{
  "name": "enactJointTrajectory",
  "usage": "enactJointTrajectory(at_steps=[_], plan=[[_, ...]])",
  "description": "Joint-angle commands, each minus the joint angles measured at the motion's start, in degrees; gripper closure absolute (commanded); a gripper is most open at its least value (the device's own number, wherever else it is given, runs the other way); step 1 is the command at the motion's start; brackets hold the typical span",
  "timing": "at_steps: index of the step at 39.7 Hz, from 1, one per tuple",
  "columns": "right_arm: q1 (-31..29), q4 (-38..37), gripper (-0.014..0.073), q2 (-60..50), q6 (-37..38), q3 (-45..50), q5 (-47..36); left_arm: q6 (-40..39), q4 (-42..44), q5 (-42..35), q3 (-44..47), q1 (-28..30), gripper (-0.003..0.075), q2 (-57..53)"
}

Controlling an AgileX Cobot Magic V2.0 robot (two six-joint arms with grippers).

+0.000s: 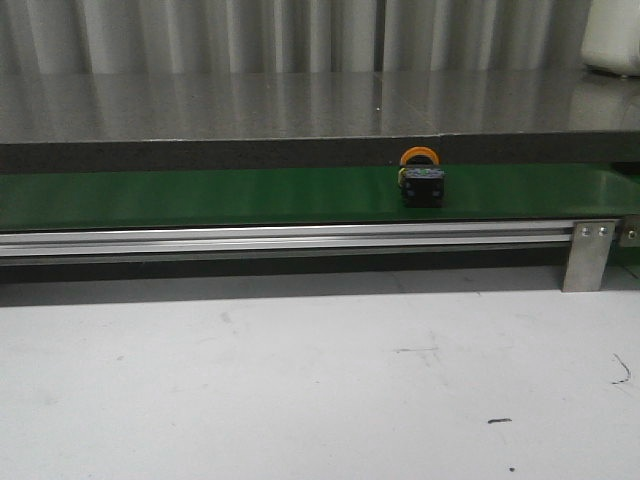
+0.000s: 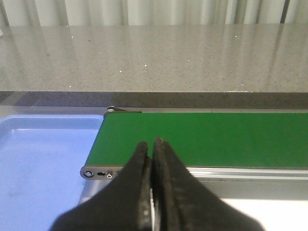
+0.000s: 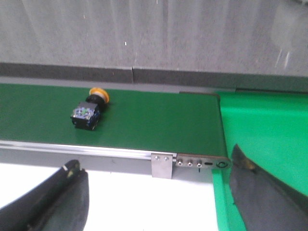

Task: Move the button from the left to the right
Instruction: 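Withdraw the left gripper while the belt carries the button toward the right arm, then lower the right gripper onto the button at the belt end and grasp it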

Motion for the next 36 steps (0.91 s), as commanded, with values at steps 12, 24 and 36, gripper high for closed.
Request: enactJointTrajectory(at_steps=[12,24,36], plan=[[-0.1,0.7,-0.0019,27.8,1.6,-17.1,-5.0,0.1,-0.7,-4.7,-1.6,-0.4,0.0741,0.5],[-0.1,9.2,-0.0019,47.7,1.6,-32.5,2.1,0.1,-0.7,-4.7,-1.6,-0.4,0.0741,0.5],[-0.2,12.3,-0.0019,62.5,1.6,-44.1,5.7,0.1,-0.7,-4.7,-1.6,-0.4,0.0741,0.5]])
